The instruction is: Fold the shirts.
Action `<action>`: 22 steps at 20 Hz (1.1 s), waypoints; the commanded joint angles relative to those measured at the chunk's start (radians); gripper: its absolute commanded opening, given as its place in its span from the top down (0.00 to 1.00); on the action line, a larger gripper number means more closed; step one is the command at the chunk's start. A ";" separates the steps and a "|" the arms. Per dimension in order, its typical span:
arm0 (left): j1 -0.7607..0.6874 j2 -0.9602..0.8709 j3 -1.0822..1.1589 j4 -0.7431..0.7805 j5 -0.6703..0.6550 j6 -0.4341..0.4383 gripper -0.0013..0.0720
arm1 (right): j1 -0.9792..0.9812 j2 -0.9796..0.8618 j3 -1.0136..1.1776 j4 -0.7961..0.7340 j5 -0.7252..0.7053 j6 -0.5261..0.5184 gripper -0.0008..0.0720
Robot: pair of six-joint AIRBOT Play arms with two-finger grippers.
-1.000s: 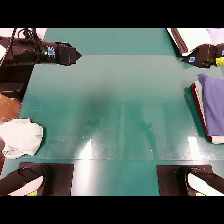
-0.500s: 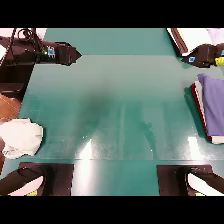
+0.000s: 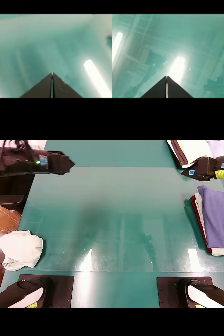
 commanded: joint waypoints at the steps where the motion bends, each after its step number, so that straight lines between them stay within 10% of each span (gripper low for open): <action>1: 0.101 0.090 -0.037 0.212 -0.201 0.007 0.94 | 0.001 0.000 0.001 0.000 0.016 0.000 0.97; 6: 0.359 0.266 -0.288 0.529 -0.406 -0.008 0.94 | 0.001 0.000 0.001 0.000 0.014 0.000 0.97; 7: 0.405 0.280 -0.348 0.551 -0.425 -0.009 0.82 | 0.001 0.000 0.001 0.000 0.014 0.000 0.97; 9: 0.457 0.294 -0.471 0.550 -0.402 -0.044 0.02 | 0.001 0.000 0.001 0.000 0.014 0.000 0.97; 10: 0.470 0.294 -0.537 0.550 -0.380 -0.061 0.01 | 0.001 0.000 0.001 0.000 0.014 0.000 0.97; 19: 0.472 0.294 -0.911 0.586 -0.150 -0.136 0.01 | 0.001 0.000 0.001 0.000 0.014 0.000 0.97; 20: 0.472 0.294 -0.907 0.586 -0.157 -0.139 0.11 | 0.001 0.000 0.001 0.000 0.014 0.000 0.97; 22: 0.472 0.294 -0.890 0.586 -0.181 -0.139 0.88 | 0.001 0.000 0.001 0.000 0.013 0.000 0.97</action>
